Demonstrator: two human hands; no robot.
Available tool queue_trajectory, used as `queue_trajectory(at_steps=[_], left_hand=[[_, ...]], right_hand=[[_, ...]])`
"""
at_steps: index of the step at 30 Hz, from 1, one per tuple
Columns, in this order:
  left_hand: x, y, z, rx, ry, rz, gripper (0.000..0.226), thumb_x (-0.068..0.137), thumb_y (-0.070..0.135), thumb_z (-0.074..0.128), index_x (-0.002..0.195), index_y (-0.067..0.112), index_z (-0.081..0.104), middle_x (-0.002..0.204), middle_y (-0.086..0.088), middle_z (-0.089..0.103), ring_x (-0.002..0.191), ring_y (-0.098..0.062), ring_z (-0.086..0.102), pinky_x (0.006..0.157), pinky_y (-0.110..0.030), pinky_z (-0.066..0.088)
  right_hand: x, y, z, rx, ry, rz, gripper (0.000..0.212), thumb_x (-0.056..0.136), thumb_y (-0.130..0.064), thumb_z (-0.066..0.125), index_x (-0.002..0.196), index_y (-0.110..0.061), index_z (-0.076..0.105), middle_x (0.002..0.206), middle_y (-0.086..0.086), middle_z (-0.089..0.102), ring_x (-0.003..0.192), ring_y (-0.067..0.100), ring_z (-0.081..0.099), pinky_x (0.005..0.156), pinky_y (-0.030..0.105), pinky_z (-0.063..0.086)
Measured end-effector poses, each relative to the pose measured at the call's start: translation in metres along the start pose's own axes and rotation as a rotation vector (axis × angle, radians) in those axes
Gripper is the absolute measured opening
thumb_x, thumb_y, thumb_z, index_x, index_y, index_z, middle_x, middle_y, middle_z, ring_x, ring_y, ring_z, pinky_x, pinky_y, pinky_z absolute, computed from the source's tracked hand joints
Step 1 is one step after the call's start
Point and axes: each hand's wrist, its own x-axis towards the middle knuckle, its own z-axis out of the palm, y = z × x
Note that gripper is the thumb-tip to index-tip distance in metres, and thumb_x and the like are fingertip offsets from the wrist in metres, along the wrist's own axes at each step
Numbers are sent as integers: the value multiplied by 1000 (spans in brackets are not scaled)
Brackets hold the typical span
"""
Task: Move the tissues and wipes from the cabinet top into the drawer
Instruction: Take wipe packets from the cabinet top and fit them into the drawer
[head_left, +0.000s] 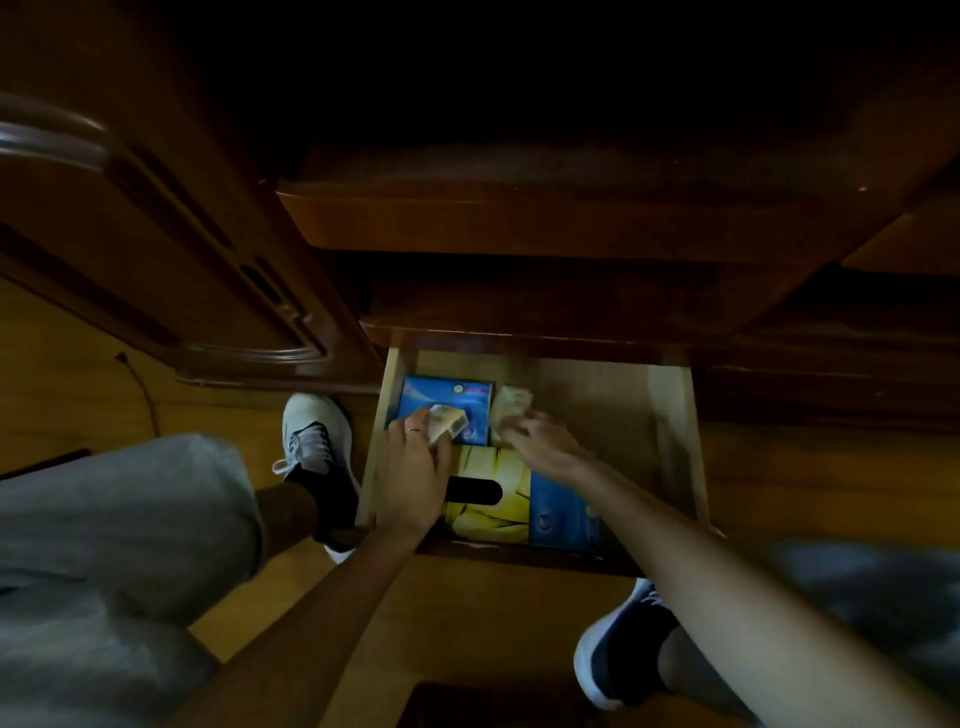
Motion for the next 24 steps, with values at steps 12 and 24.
queue_trajectory(at_steps=[12,24], left_hand=[[-10,-8,5,-20,47,75,40,96,25,63,132,9,57,120,-10,60,109,-23,51,93,-29,37],[-7,0,12,-111,143,188,42,90,33,72,124,11,59,121,-6,61,111,-20,51,88,-30,46]], right_hand=[[42,12,-11,-62,185,-17,66,95,-31,69,154,-29,38,142,5,58,120,25,60,87,35,51],[21,-1,-13,-111,409,-222,42,95,-58,54,129,-35,64,131,-9,58,130,17,41,101,34,36]])
